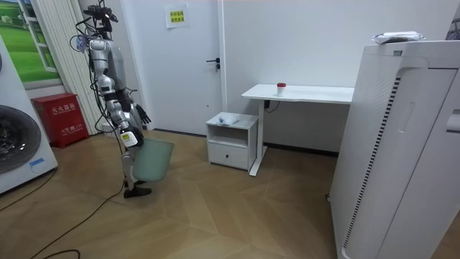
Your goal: Pick garbage
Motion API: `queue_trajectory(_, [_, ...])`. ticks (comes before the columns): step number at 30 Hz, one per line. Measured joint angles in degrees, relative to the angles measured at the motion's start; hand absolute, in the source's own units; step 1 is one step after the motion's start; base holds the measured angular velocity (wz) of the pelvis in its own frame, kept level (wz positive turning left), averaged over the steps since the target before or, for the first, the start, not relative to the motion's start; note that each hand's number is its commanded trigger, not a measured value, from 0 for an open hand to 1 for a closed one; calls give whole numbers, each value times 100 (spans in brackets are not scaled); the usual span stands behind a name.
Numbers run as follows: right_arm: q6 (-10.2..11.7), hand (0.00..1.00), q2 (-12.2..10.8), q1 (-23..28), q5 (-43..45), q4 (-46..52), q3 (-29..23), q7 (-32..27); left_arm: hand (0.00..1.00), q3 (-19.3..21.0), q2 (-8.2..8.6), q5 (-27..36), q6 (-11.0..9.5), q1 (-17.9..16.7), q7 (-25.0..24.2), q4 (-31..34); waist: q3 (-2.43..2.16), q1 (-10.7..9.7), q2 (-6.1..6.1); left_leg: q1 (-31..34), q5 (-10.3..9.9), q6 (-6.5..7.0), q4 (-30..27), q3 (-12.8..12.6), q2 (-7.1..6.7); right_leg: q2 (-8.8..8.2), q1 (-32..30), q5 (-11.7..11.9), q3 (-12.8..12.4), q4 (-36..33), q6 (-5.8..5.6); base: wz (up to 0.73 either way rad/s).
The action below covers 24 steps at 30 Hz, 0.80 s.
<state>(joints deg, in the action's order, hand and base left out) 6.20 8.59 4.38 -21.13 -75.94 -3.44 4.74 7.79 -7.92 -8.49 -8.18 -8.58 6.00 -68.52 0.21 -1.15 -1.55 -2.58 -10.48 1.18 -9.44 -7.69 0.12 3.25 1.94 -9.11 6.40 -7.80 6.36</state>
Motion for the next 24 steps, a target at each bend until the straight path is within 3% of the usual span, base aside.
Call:
queue_trajectory(11, [-4,100,2,7,-40,-31,-1,20,0,41,-107,-13,-61,28,10,-94,-13,-4,-37,110,-6,-6,-146,50,-1,-30,1,-38,185,-52,24,7])
queue_trajectory(14, [3,100,1,39,-38,-14,-28,57,0,105,-120,-123,-46,-5,4,-135,-1,-5,-61,338,-252,-50,-719,46,78,-31,-118,-260,250,-388,71,7])
queue_trajectory(16, [5,100,-4,32,-40,-9,-40,121,0,142,-153,-122,54,-61,-3,-145,0,-9,-118,654,-423,-118,-1516,24,157,-39,-226,-487,252,-771,124,0])
queue_trajectory(19, [7,100,30,12,-35,16,-47,187,0,151,-172,-273,163,-196,-8,-152,21,21,-164,1198,-456,-129,-2692,48,327,45,-136,-585,177,-929,214,-8])
queue_trajectory(22, [0,100,60,66,-100,13,-34,166,0,103,-175,-515,213,-305,-8,-135,20,17,-128,1774,-530,-156,-2735,190,300,94,-87,-757,149,-1112,270,1])
queue_trajectory(24, [-2,100,61,133,-124,26,-24,158,0,93,-174,-504,234,-378,-2,-121,22,74,-113,2147,-386,-249,-2305,182,231,95,-41,-844,118,-1126,278,-18])
